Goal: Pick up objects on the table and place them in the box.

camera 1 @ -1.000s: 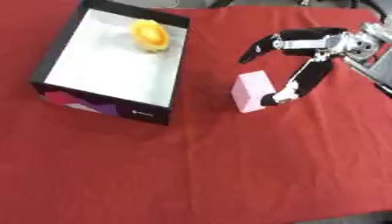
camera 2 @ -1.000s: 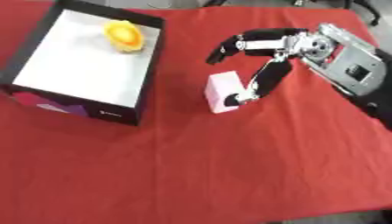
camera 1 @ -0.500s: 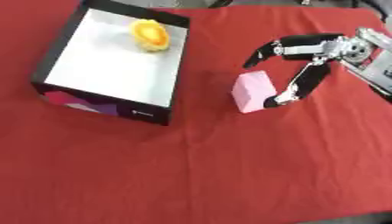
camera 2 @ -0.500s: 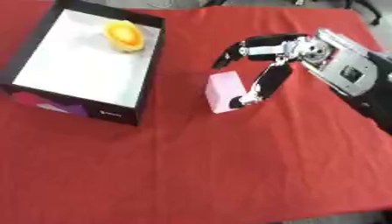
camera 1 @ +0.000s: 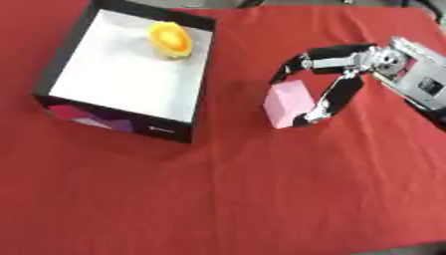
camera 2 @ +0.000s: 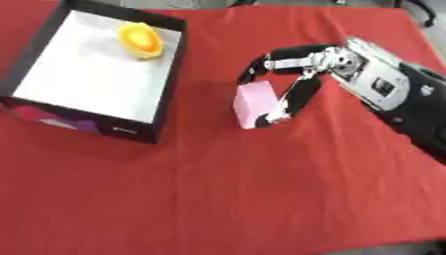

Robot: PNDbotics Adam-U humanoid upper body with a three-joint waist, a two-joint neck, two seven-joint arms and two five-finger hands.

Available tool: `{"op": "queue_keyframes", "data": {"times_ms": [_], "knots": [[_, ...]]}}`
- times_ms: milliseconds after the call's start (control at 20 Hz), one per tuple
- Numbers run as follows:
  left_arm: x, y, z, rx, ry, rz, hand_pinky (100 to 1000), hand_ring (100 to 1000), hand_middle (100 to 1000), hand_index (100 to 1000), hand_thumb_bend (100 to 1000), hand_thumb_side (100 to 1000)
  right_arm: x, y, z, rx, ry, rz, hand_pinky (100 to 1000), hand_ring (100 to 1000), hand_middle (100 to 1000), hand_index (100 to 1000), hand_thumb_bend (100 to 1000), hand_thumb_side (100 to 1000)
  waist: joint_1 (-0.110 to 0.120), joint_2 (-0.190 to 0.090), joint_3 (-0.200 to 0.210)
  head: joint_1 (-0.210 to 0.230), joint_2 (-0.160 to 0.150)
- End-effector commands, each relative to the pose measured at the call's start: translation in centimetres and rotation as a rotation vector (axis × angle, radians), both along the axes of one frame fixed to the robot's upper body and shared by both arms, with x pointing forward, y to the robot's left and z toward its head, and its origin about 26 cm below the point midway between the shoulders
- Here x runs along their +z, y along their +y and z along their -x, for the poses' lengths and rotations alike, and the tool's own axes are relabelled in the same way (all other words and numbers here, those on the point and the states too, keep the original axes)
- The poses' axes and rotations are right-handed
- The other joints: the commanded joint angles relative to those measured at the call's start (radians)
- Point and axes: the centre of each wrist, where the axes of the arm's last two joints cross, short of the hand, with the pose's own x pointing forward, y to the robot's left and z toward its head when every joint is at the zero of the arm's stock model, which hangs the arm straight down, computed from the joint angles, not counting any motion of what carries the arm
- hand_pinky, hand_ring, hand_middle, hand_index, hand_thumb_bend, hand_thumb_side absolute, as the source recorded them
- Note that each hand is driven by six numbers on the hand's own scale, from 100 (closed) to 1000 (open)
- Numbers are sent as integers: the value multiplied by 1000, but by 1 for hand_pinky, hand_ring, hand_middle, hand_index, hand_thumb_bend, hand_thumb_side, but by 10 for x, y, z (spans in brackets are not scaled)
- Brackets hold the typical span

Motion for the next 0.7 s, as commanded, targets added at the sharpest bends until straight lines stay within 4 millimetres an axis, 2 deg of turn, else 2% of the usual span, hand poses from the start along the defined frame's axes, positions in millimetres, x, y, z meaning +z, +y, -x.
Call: {"op": "queue_keyframes", "data": {"times_ms": [50,150,250,600,700], "knots": [[8,0,1,-4,-20,-21,847,717,775,778,676,627,7,-6,-3,-21,-20,32,941,898,847,898,499,412,19,-2,0,-4,-9],[8,0,1,-3,-19,-21,847,717,775,779,675,627,5,-8,-5,-32,-19,37,937,878,836,894,462,381,19,-1,0,-3,-9],[8,1,1,-3,-19,-20,848,717,775,778,674,627,4,-9,-6,-46,-22,35,936,873,825,890,489,396,20,-2,0,-3,-9],[7,1,1,-3,-17,-17,849,718,775,778,666,629,3,-8,-6,-67,-40,3,908,786,699,807,454,288,19,-1,-1,-5,-10],[6,1,1,-3,-15,-17,849,718,775,777,666,629,3,-7,-6,-74,-42,-14,907,783,693,801,452,282,19,-1,-1,-5,-10]]}}
